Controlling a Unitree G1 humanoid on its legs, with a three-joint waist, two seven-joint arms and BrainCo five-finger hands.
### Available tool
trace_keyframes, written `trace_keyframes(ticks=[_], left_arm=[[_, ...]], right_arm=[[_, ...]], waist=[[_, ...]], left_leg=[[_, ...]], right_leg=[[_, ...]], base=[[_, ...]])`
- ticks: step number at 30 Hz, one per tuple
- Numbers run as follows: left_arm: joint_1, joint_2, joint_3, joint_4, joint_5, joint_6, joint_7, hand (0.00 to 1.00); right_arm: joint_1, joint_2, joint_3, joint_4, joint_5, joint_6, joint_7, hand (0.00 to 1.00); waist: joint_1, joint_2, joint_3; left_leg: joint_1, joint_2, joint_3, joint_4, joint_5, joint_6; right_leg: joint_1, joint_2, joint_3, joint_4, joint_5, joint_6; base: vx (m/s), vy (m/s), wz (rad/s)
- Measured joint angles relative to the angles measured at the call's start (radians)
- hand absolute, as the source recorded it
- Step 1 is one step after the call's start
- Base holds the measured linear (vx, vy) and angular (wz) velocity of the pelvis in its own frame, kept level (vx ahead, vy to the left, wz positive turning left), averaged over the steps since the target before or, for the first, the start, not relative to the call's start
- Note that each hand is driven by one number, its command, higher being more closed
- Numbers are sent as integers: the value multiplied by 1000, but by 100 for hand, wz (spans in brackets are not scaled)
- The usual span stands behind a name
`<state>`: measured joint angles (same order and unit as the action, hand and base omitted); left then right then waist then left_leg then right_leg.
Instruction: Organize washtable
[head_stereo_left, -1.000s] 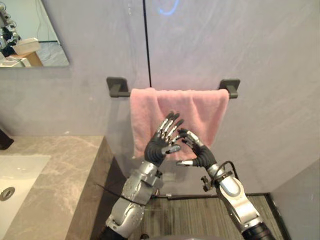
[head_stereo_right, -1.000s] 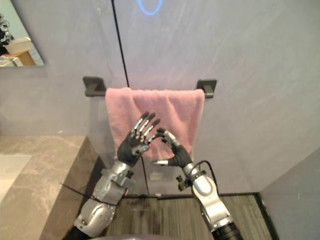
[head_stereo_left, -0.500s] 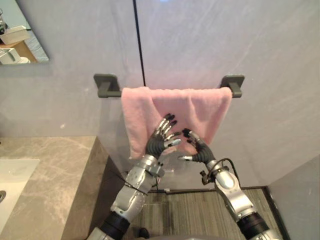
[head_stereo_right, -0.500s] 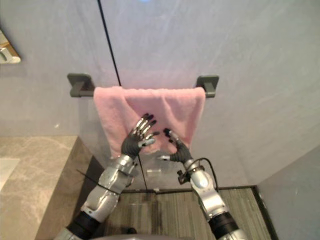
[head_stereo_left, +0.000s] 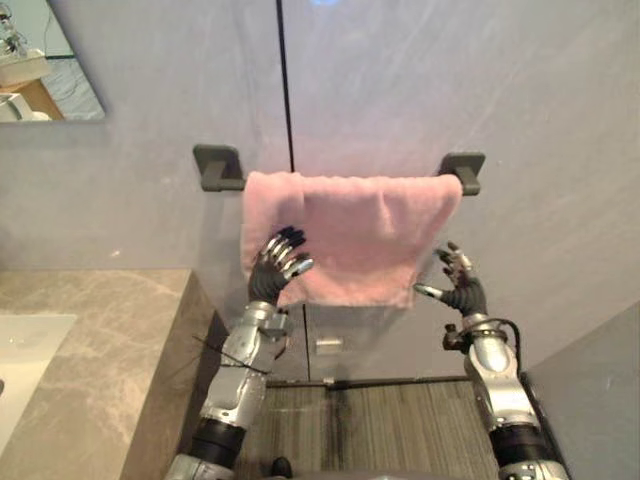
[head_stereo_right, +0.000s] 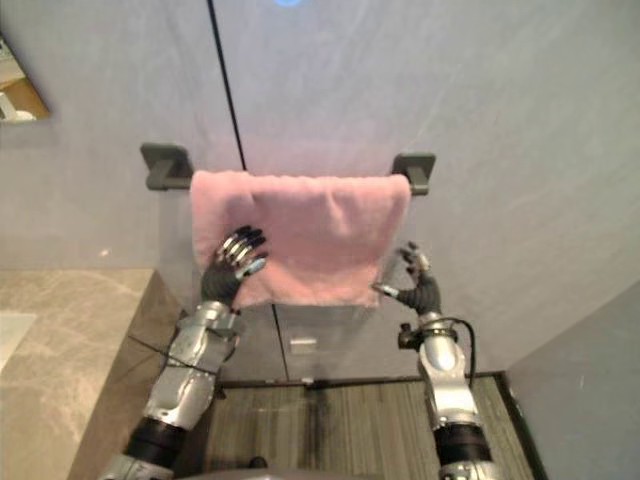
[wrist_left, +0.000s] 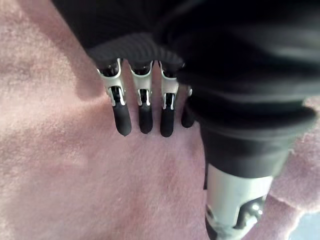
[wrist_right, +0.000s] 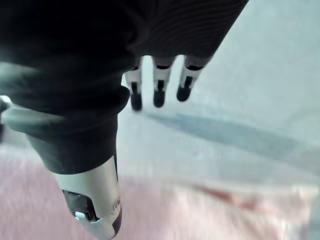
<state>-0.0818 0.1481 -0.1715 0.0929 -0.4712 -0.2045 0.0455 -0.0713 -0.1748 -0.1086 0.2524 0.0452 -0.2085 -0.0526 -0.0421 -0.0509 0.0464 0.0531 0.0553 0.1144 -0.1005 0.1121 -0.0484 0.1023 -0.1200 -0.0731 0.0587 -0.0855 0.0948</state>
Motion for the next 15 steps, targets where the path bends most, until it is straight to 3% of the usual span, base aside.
trace_keyframes(ticks=[8,15], left_arm=[[107,-11,109,-35,65,-1,-4,0],[247,-38,143,-120,131,-11,-37,0]], right_arm=[[89,22,-117,-46,1,-1,-9,0],[228,89,-127,-129,-1,-7,15,0]], waist=[[0,0,-1],[3,-1,-1]], left_leg=[[15,2,-1,-2,0,0],[15,-3,-2,-3,-4,-5]], right_leg=[[16,3,-7,-2,2,-2],[10,-4,-10,13,-15,-1]], base=[[-8,-2,0],[-13,1,2]])
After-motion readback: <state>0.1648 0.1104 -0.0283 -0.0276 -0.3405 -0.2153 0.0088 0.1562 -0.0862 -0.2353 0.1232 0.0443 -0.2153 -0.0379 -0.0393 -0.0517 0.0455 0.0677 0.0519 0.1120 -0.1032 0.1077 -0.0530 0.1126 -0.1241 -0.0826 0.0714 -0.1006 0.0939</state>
